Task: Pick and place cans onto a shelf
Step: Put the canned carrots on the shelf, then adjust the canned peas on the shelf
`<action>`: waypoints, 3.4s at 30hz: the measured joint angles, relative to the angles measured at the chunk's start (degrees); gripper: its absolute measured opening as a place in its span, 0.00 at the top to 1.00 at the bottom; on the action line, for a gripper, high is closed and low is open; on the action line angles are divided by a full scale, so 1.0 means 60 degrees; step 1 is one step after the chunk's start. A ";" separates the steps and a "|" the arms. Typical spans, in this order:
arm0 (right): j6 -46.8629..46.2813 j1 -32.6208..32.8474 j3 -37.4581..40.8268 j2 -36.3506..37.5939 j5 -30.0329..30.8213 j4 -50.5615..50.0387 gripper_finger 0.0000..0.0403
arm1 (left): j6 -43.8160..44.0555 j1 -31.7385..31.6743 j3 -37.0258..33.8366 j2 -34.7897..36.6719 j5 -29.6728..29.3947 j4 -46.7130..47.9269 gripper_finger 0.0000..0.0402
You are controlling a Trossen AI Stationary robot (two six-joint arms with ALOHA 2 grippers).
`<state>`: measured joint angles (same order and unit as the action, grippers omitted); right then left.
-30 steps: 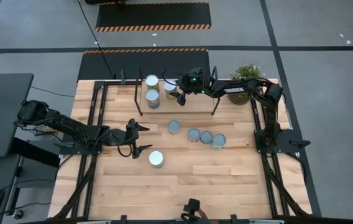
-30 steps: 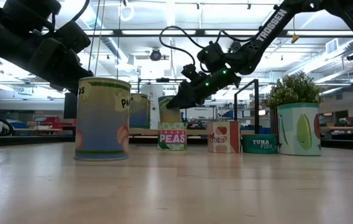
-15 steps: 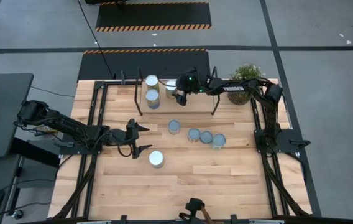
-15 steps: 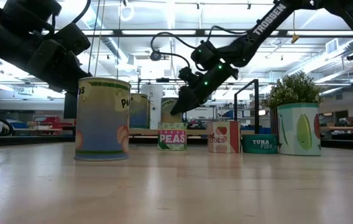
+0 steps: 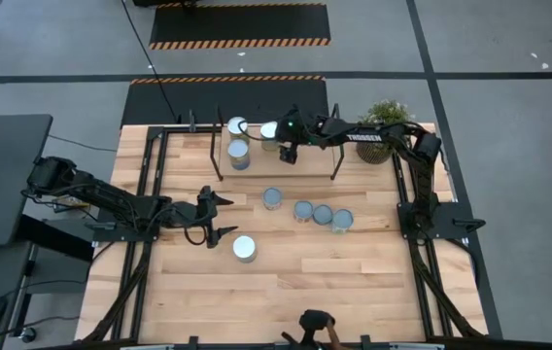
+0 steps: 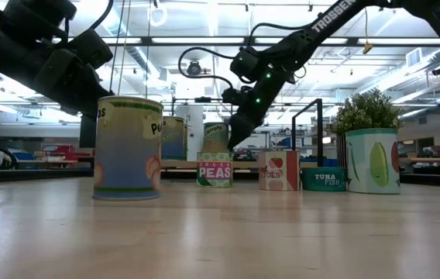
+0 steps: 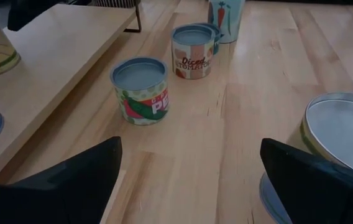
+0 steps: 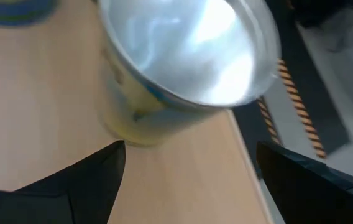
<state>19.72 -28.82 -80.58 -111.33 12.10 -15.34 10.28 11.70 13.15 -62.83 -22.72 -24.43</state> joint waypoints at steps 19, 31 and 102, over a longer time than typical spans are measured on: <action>0.0247 -0.0300 -0.0007 0.0000 0.0678 0.2032 0.09 | 0.0007 0.0000 0.0004 0.0000 -0.0004 0.0055 0.03; -0.0033 -0.0266 -0.0007 0.0000 0.0145 0.2190 0.09 | 0.0007 -0.0004 0.0004 0.0000 -0.0005 0.0105 0.03; 0.4986 0.2523 0.0012 -0.1464 0.1758 0.5816 0.09 | -0.0359 0.0015 0.0007 0.0000 -0.0696 0.0554 0.03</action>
<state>49.63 -13.69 -80.51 -120.11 22.65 19.56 8.13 11.79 13.19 -62.83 -26.89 -21.10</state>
